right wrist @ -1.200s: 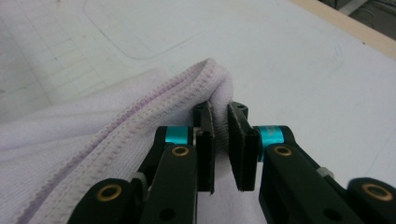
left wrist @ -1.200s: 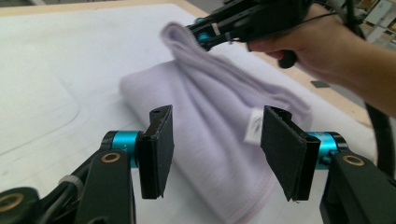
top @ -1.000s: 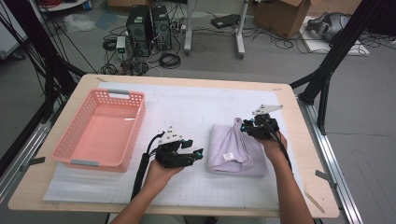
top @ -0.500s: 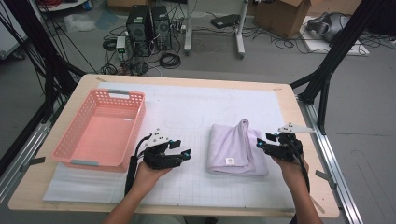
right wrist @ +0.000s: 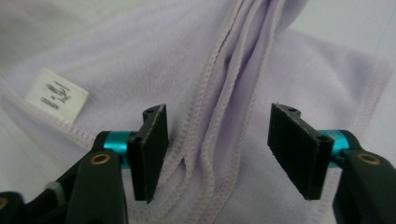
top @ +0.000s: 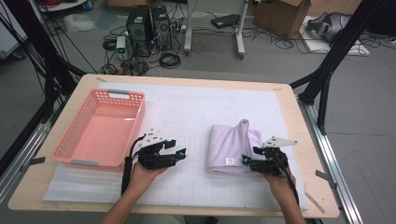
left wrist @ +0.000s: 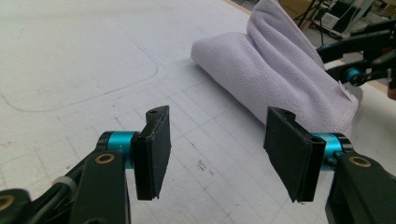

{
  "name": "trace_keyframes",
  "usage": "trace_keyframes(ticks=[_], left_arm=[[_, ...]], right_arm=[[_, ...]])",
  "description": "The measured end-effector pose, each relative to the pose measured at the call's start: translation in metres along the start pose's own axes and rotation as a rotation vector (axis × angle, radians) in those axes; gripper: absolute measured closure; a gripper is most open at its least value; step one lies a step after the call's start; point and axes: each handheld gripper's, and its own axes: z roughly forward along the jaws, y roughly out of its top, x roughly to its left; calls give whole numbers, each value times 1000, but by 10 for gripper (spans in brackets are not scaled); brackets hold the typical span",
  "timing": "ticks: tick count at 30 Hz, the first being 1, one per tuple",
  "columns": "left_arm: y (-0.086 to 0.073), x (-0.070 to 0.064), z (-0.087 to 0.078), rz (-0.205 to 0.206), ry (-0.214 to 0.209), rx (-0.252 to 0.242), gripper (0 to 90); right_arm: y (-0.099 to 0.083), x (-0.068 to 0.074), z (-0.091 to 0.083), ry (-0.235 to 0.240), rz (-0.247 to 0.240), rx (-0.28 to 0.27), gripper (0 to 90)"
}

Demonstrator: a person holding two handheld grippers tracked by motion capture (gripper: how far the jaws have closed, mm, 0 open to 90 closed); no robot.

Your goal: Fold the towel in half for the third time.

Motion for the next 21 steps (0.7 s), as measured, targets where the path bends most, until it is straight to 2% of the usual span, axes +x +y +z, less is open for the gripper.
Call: trace_keyframes(ticks=[2, 3, 4, 5, 8, 10, 15, 18, 20, 21], left_arm=[[-1, 1, -1, -5, 2, 2, 416], [-1, 1, -1, -8, 4, -1, 416], [-2, 2, -2, -10, 6, -1, 416], [-2, 2, -2, -9, 8, 3, 416], [-2, 2, -1, -16, 6, 6, 416], [-3, 1, -1, -14, 6, 8, 416], [-3, 1, -1, -15, 7, 10, 417], [-4, 1, -1, -16, 9, 9, 418], [-4, 1, -1, -16, 9, 9, 418], [-4, 1, -1, -16, 8, 10, 418]], right_arm=[[-3, -2, 3, 14, 19, 26, 568], [-4, -2, 2, 18, 23, 26, 698], [-4, -1, -1, 21, 8, 19, 788], [-3, 1, -5, 7, -12, 4, 803], [-2, 0, -14, -7, -3, -11, 812], [-4, -4, -20, -25, 30, -3, 812], [-9, -11, -32, -78, 62, 30, 811], [-11, -14, -36, -109, 87, 79, 801], [-14, -16, -35, -122, 103, 119, 750], [-14, -17, -36, -127, 114, 125, 665]])
